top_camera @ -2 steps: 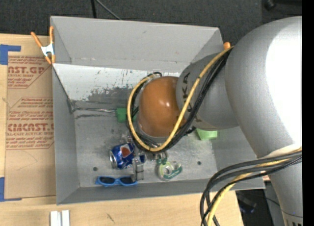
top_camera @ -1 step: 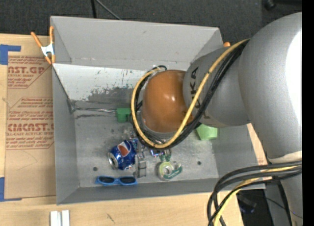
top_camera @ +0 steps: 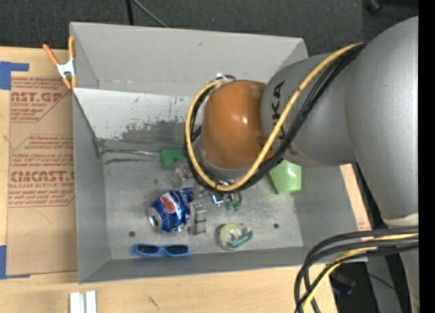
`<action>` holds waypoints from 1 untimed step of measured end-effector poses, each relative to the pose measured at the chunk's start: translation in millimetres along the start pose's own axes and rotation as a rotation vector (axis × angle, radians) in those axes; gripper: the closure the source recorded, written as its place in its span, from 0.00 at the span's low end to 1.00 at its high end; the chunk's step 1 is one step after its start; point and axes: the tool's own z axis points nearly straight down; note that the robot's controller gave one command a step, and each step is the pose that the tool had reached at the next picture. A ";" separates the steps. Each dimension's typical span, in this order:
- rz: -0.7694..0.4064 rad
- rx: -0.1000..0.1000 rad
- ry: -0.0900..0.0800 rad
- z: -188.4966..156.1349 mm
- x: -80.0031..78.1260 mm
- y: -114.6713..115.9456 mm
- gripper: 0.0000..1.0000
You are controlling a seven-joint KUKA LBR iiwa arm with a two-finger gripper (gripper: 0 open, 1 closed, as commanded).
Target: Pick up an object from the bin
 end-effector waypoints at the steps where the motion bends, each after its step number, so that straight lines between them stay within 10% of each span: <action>1: 0.069 -0.001 0.004 58.8 -12.6 -3.9 0.00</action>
Offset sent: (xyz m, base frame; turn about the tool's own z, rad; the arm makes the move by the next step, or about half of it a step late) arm 0.0134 -0.0024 -0.0559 0.0684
